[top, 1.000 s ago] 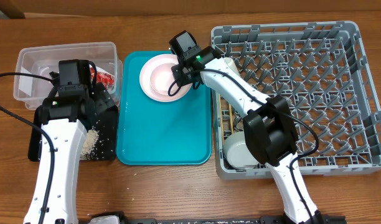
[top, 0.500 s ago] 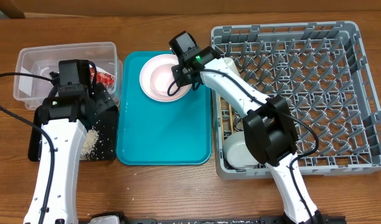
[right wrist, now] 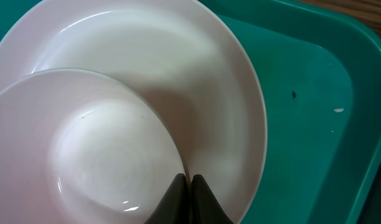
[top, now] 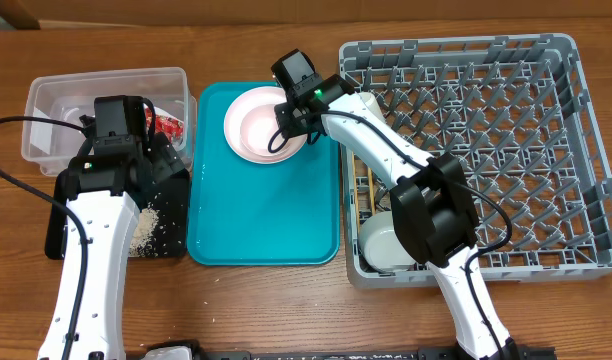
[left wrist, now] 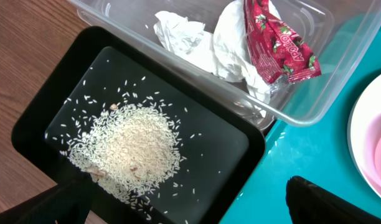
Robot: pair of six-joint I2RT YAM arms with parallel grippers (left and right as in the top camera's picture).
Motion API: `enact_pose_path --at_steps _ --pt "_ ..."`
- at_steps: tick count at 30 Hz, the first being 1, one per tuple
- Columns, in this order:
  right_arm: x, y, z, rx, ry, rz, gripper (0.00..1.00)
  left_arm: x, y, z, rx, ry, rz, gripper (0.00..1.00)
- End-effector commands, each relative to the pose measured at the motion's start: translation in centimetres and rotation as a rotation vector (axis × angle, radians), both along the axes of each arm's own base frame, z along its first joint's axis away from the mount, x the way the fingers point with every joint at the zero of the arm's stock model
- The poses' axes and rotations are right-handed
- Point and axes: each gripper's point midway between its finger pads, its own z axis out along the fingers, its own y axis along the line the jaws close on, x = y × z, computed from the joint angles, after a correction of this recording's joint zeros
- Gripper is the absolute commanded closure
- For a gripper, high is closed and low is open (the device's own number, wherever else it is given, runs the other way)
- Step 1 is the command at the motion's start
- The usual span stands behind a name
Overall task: Sort waste into correct bins and load items into the dishwasher
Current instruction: 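Close the right gripper on the plate rim and tilt it up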
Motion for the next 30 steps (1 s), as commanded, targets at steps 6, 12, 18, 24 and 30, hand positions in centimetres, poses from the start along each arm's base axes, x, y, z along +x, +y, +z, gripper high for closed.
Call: enact_pose_path --at_steps 6,12,18,24,30 --pt "0.4 2.2 5.3 0.131 -0.050 0.042 0.96 0.2 0.0 0.7 0.000 -0.019 -0.010 0.00" --pt "1.0 1.3 10.2 0.166 -0.131 0.023 0.96 0.2 0.0 0.7 0.000 -0.019 -0.010 0.00" --pt "1.3 -2.5 14.4 0.109 -0.200 -0.056 0.96 0.2 0.0 0.7 0.000 -0.019 -0.010 0.00" --pt "0.9 -7.6 18.8 -0.040 -0.304 -0.143 0.96 0.2 0.0 0.7 0.000 -0.019 -0.010 0.00" --pt "1.5 -16.8 23.4 -0.432 -0.487 -0.327 0.96 0.2 0.0 0.7 0.000 -0.019 -0.010 0.00"
